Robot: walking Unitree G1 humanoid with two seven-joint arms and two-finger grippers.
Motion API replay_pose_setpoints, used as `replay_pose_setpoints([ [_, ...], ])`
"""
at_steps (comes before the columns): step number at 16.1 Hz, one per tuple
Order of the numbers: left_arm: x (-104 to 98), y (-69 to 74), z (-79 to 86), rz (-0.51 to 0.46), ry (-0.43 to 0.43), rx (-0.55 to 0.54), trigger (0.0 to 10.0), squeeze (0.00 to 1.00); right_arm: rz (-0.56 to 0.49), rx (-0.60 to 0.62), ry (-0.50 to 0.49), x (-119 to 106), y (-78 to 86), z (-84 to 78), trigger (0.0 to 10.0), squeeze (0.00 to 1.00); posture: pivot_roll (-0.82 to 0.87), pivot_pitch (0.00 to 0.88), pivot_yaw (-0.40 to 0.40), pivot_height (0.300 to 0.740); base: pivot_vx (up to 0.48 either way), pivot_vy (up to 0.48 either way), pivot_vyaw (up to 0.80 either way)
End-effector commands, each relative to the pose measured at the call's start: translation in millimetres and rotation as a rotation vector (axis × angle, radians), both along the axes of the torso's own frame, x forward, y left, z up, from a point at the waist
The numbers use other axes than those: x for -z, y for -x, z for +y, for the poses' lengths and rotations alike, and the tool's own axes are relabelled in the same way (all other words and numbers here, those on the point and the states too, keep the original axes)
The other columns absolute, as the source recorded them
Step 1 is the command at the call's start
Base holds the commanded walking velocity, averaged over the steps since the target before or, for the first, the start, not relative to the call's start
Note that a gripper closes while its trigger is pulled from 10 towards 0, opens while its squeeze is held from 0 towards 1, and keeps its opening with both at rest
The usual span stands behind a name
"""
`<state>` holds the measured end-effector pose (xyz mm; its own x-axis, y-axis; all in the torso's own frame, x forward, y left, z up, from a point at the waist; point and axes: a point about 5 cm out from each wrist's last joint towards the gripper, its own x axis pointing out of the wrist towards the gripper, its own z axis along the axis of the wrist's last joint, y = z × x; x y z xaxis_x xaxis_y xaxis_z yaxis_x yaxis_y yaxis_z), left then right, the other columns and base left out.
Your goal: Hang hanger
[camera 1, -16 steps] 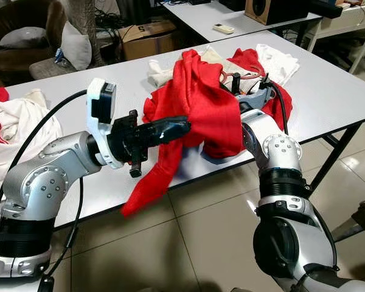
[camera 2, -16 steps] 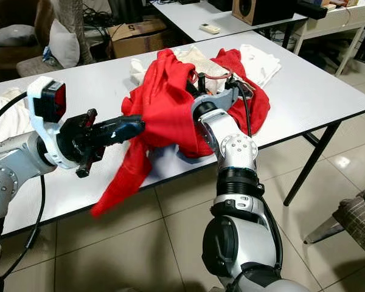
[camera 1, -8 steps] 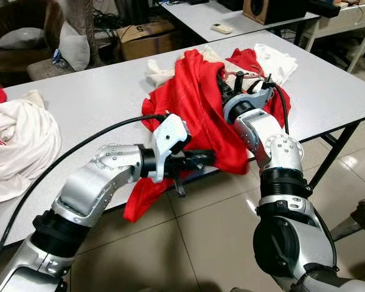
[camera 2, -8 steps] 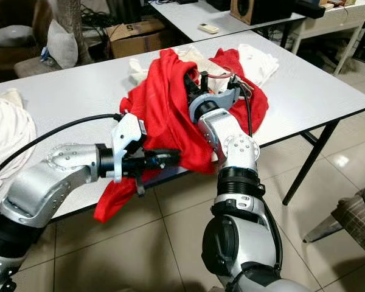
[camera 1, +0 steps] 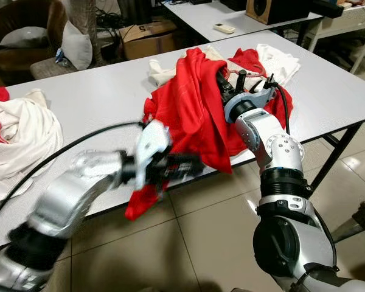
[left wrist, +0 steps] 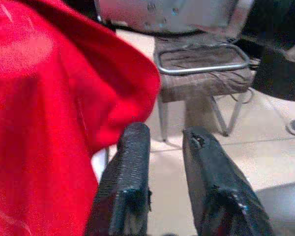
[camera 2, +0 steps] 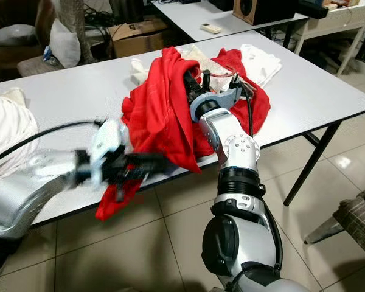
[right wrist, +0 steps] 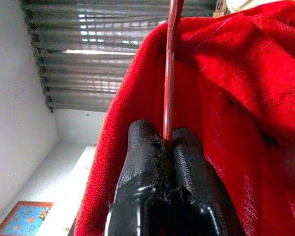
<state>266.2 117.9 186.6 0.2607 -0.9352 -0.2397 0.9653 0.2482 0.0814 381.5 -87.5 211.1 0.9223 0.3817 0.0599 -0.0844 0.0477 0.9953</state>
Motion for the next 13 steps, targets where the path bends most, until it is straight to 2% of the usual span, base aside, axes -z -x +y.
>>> replay_pose_setpoints([
  [1, -5, 3.6, 7.3, 0.009, 0.004, 0.013, 10.0, 1.0, -0.069, -0.031, -0.01, -19, 0.0, 13.2, 10.0, 0.0, -0.14, 0.0, 0.101, 0.74, 0.0, 0.0, 0.0],
  [2, -7, 9.1, 14.1, 0.041, 0.012, 0.035, 10.0, 1.0, -0.07, -0.029, 0.004, -19, 0.0, 12.3, 10.0, 0.0, -0.14, 0.0, 0.101, 0.74, 0.0, 0.0, 0.0],
  [4, -10, 9.3, 26.0, 0.049, 0.014, 0.021, 10.0, 1.0, -0.07, -0.03, 0.015, -18, 0.3, 12.1, 10.0, 0.0, -0.14, 0.0, 0.102, 0.74, 0.0, 0.0, 0.0],
  [6, -23, 0.9, 46.5, 0.023, 0.083, -0.081, 10.0, 1.0, -0.087, -0.051, 0.081, -16, 2.4, 12.3, 10.0, 0.0, -0.14, 0.0, 0.104, 0.74, 0.0, 0.0, 0.0],
  [7, -29, -5.5, 57.2, -0.007, 0.126, -0.168, 10.0, 1.0, -0.103, -0.06, 0.112, -14, 4.9, 12.3, 10.0, 0.0, -0.14, 0.0, 0.105, 0.74, 0.0, 0.0, 0.0],
  [8, -31, -23.1, 77.6, -0.038, 0.182, -0.407, 10.0, 0.84, -0.127, -0.078, 0.116, -13, 9.4, 10.8, 0.0, 0.0, -0.14, 0.0, 0.11, 0.74, 0.0, 0.0, 0.0],
  [9, -29, -34.1, 90.7, -0.046, 0.223, -0.579, 10.0, 0.45, -0.158, -0.1, 0.149, -14, 13.6, 10.6, 0.0, 0.0, -0.14, 0.0, 0.111, 0.74, 0.0, 0.0, 0.0],
  [10, -24, -39.0, 96.3, -0.046, 0.241, -0.689, 10.0, 0.0, -0.212, -0.13, 0.231, -17, 20.0, 11.5, 0.0, 0.0, -0.13, 0.0, 0.109, 0.74, 0.0, 0.0, 0.0],
  [12, -13, -38.2, 91.2, -0.062, 0.227, -0.79, 10.0, 0.0, -0.371, -0.2, 0.469, -26, 41.6, 6.0, 0.0, 0.0, -0.12, 0.0, 0.095, 0.74, 0.0, 0.0, 0.0],
  [13, -8, -36.5, 88.1, -0.056, 0.247, -0.849, 10.0, 0.0, -0.445, -0.236, 0.591, -27, 57.0, -0.7, 0.0, 0.0, -0.13, 0.0, 0.099, 0.74, 0.0, 0.0, 0.0],
])
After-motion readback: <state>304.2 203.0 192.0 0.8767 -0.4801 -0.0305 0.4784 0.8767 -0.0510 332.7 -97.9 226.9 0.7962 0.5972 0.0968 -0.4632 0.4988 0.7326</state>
